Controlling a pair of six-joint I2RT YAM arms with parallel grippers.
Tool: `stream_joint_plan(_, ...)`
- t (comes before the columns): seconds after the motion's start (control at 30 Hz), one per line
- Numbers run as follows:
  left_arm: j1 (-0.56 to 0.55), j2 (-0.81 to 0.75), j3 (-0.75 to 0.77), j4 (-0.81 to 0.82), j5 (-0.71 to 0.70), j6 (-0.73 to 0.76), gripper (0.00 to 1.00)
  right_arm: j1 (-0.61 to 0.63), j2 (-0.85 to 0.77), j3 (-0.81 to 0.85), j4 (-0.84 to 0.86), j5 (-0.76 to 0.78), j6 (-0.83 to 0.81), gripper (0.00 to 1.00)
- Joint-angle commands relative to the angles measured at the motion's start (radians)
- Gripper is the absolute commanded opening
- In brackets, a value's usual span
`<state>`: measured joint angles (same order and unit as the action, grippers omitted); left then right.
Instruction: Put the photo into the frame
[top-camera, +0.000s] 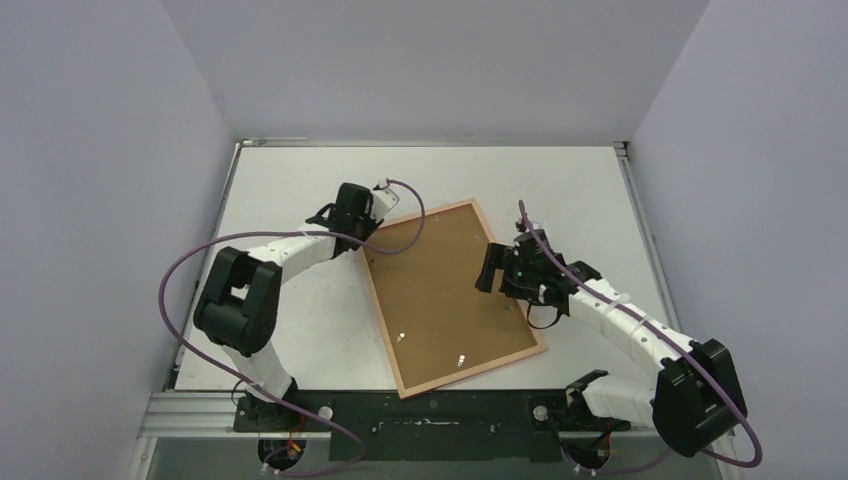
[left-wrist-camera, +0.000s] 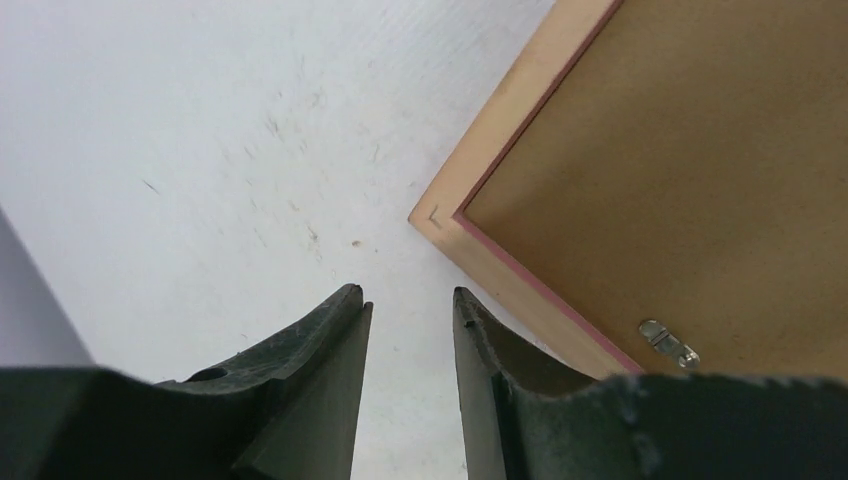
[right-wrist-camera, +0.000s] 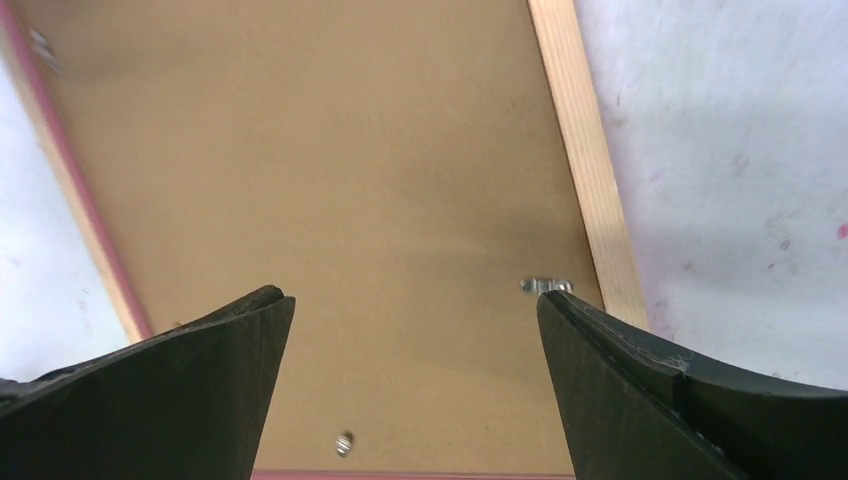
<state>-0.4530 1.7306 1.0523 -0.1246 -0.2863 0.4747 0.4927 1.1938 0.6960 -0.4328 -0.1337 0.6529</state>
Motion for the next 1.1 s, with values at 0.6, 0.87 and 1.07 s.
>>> stream_joint_plan(0.6,0.401,0.214,0.231,-0.393,0.988,-0.632,0.24,0.230,0.757,0.766,0.383,-0.464,-0.222,0.99)
stream_joint_plan(0.87,0.391,0.261,0.245,-0.380,0.972,-0.646,0.20,0.249,0.884,0.830,0.393,-0.478,-0.228,0.98)
stream_joint_plan(1.07,0.376,0.278,0.255,-0.374,0.943,-0.654,0.15,0.250,0.930,0.823,0.425,-0.510,-0.229,0.98)
